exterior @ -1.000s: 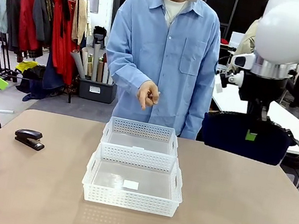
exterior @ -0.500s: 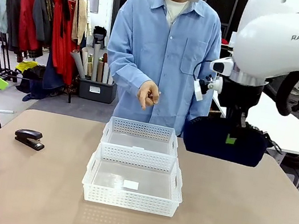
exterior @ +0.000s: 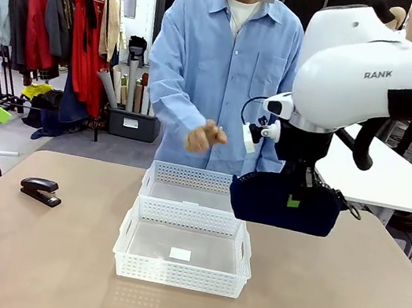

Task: Distribute items into two baskets.
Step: Move the picked Pencil pouch towards the Organizing basket indicated by the person, stopping as directed.

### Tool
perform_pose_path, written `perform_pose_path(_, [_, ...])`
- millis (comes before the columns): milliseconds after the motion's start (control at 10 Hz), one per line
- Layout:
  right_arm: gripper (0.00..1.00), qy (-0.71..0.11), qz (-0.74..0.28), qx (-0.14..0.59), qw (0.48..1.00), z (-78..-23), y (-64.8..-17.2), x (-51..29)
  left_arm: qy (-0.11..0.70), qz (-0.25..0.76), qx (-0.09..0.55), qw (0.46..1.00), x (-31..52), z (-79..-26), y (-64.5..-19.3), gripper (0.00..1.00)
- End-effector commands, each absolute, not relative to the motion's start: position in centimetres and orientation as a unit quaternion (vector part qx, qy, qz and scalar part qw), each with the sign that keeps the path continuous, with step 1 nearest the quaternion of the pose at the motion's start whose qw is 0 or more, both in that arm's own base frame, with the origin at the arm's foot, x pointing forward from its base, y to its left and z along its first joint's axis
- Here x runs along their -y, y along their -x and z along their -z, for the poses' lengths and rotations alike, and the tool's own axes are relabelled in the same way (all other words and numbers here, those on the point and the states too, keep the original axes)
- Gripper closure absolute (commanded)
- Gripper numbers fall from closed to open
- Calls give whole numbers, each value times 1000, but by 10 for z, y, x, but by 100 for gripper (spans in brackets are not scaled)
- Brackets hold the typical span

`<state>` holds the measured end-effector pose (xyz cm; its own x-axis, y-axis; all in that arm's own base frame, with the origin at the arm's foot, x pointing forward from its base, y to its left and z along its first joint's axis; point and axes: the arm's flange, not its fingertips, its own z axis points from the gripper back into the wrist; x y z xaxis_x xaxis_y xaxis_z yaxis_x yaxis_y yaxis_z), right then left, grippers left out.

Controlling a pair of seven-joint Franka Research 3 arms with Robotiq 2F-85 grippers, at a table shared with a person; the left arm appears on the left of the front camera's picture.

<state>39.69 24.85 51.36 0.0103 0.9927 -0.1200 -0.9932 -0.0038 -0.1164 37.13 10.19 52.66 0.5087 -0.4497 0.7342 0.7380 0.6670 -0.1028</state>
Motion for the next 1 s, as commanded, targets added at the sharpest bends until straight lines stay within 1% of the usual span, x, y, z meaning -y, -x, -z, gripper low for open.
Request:
perform_pose_path(0, [100, 80, -707, 15, 702, -505, -391, -264, 212, 356, 357, 837, -104, -527, -371, 0])
perform_pose_path(200, [100, 74, -726, -1, 684, -497, -389, -280, 212, 356, 357, 837, -104, -527, -371, 0])
perform_pose_path(300, [100, 91, -739, -28, 667, -495, -380, -264, 212, 356, 357, 837, -104, -527, -371, 0])
perform_pose_path(400, [100, 78, -745, -42, 661, -495, -367, -228, 212, 356, 357, 837, -104, -527, -371, 0])
perform_pose_path(600, [100, 107, -718, -60, 685, -496, -343, -176, 212, 356, 357, 837, -104, -527, -371, 0])
perform_pose_path(700, [100, 96, -707, -52, 699, -492, -340, -153, 212, 356, 357, 837, -104, -527, -371, 0])
perform_pose_path(900, [100, 78, -702, -35, 707, -482, -344, -128, 212, 356, 357, 837, -104, -527, -371, 0])
